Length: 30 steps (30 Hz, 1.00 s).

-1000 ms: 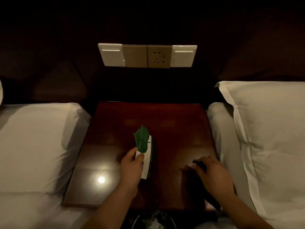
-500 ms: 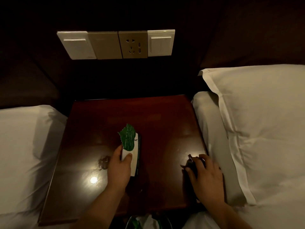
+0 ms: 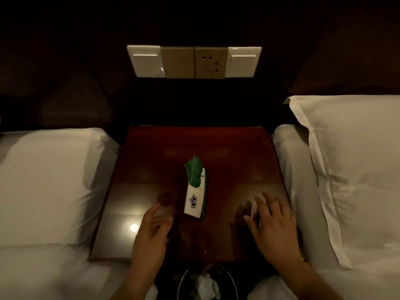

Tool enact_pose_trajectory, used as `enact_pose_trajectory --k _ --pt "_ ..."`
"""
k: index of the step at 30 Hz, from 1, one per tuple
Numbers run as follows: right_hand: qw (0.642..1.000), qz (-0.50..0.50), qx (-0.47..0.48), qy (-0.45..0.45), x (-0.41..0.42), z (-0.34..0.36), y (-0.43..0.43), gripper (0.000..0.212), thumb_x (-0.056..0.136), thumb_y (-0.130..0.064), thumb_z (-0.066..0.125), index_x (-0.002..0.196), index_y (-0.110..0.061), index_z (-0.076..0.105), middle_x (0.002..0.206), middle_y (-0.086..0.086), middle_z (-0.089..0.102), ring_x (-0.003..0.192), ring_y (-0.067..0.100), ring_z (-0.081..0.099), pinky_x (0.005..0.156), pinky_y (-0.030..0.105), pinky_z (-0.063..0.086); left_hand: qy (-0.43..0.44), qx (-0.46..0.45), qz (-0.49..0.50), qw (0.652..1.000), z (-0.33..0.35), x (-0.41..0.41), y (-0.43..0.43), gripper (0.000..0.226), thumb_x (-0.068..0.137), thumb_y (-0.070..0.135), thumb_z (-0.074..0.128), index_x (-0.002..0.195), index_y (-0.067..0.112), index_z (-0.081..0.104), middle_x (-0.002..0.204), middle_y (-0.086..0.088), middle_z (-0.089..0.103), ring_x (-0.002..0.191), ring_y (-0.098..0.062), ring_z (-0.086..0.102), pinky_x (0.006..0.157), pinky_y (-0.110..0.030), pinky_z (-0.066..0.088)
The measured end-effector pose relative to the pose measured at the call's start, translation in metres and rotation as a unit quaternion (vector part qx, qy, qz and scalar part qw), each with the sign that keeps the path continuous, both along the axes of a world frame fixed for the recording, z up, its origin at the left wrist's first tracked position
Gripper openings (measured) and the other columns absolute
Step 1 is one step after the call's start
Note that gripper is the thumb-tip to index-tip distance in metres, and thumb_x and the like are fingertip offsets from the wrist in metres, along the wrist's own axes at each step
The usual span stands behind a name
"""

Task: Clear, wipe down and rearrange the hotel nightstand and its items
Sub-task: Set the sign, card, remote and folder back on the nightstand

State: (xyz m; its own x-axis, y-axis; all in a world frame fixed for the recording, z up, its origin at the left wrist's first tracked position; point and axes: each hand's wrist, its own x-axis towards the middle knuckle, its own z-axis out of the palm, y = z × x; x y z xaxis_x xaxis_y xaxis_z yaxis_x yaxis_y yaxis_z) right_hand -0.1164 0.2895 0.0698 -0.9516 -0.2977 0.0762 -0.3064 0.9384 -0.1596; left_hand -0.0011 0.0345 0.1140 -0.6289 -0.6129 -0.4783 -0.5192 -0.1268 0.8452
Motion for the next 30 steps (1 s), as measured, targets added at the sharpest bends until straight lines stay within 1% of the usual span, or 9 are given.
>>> enact_pose_trajectory --k 3,5,7,9,11,14,19,22,30 --pt "0.995 0.079 -0.053 -0.003 0.024 0.024 -0.041 0.047 0.088 -0.054 0.047 0.12 -0.022 0.054 0.132 0.001 0.051 0.122 0.028 0.044 0.093 0.047 0.044 0.01 -0.01 0.078 0.997 0.012 0.066 -0.017 0.041 0.091 -0.005 0.06 0.116 0.027 0.063 0.095 -0.014 0.068 0.081 -0.016 0.066 0.063 -0.033 0.054" --pt "0.986 0.145 -0.076 -0.019 0.043 0.038 -0.076 0.047 0.089 -0.052 0.048 0.125 -0.023 0.054 0.134 -0.001 0.05 0.124 0.025 0.045 0.094 0.043 0.046 -0.016 -0.018 0.128 0.991 0.015 0.114 -0.028 0.041 0.089 -0.011 0.061 0.122 0.013 0.063 0.097 -0.025 0.066 0.083 -0.028 0.061 0.069 -0.041 0.052" --pt "0.973 0.207 -0.1 -0.022 0.064 0.052 -0.115 0.047 0.088 -0.049 0.052 0.126 -0.021 0.056 0.131 0.0 0.054 0.121 0.024 0.047 0.093 0.041 0.047 -0.046 -0.041 0.177 0.982 0.017 0.16 -0.041 0.041 0.087 -0.009 0.065 0.121 0.013 0.065 0.098 -0.022 0.068 0.087 -0.03 0.06 0.082 -0.048 0.052" --pt "0.958 0.265 -0.108 -0.028 0.087 0.065 -0.155 0.047 0.087 -0.045 0.058 0.126 -0.02 0.058 0.129 -0.001 0.056 0.119 0.023 0.049 0.093 0.039 0.047 -0.064 -0.085 0.197 0.975 0.025 0.2 -0.059 0.041 0.087 -0.001 0.07 0.12 0.023 0.065 0.102 -0.013 0.071 0.093 -0.026 0.063 0.089 -0.031 0.053" --pt "0.944 0.316 -0.089 -0.034 0.11 0.075 -0.192 0.049 0.085 -0.043 0.064 0.127 -0.019 0.058 0.128 -0.002 0.057 0.118 0.023 0.051 0.093 0.038 0.048 -0.089 -0.141 0.188 0.968 0.033 0.234 -0.081 0.046 0.086 0.007 0.073 0.126 0.028 0.063 0.11 -0.006 0.071 0.104 -0.023 0.064 0.082 -0.016 0.05" --pt "0.93 0.36 -0.063 -0.035 0.148 0.085 -0.237 0.047 0.084 -0.046 0.064 0.123 -0.02 0.06 0.126 -0.002 0.058 0.115 0.022 0.053 0.091 0.035 0.048 -0.121 -0.23 0.162 0.952 0.04 0.276 -0.113 0.055 0.087 0.017 0.073 0.136 0.033 0.055 0.131 -0.002 0.063 0.121 -0.022 0.058 0.097 -0.039 0.048" --pt "0.912 0.403 -0.067 -0.036 0.205 0.094 -0.293 0.048 0.089 -0.044 0.061 0.126 -0.014 0.061 0.124 0.003 0.062 0.112 0.025 0.056 0.092 0.037 0.048 -0.191 -0.32 0.04 0.927 0.045 0.326 -0.154 0.063 0.094 0.046 0.056 0.152 0.033 0.035 0.154 -0.002 0.043 0.141 -0.024 0.041 0.109 -0.042 0.039" --pt "0.91 0.406 -0.074 -0.042 0.235 0.099 -0.318 0.049 0.091 -0.045 0.059 0.129 -0.014 0.058 0.126 0.004 0.061 0.114 0.025 0.054 0.094 0.04 0.048 -0.206 -0.354 0.016 0.912 0.05 0.348 -0.171 0.075 0.087 0.067 0.029 0.154 0.034 0.031 0.16 -0.005 0.035 0.149 -0.027 0.027 0.115 -0.048 0.032" --pt "0.878 0.47 -0.071 -0.052 0.324 0.102 -0.387 0.047 0.092 -0.048 0.056 0.13 -0.019 0.057 0.125 0.001 0.06 0.113 0.023 0.053 0.091 0.039 0.047 -0.273 -0.389 0.026 0.879 0.058 0.424 -0.203 0.081 0.084 0.071 0.011 0.156 0.037 0.018 0.165 -0.007 0.021 0.154 -0.03 0.011 0.12 -0.057 0.017"
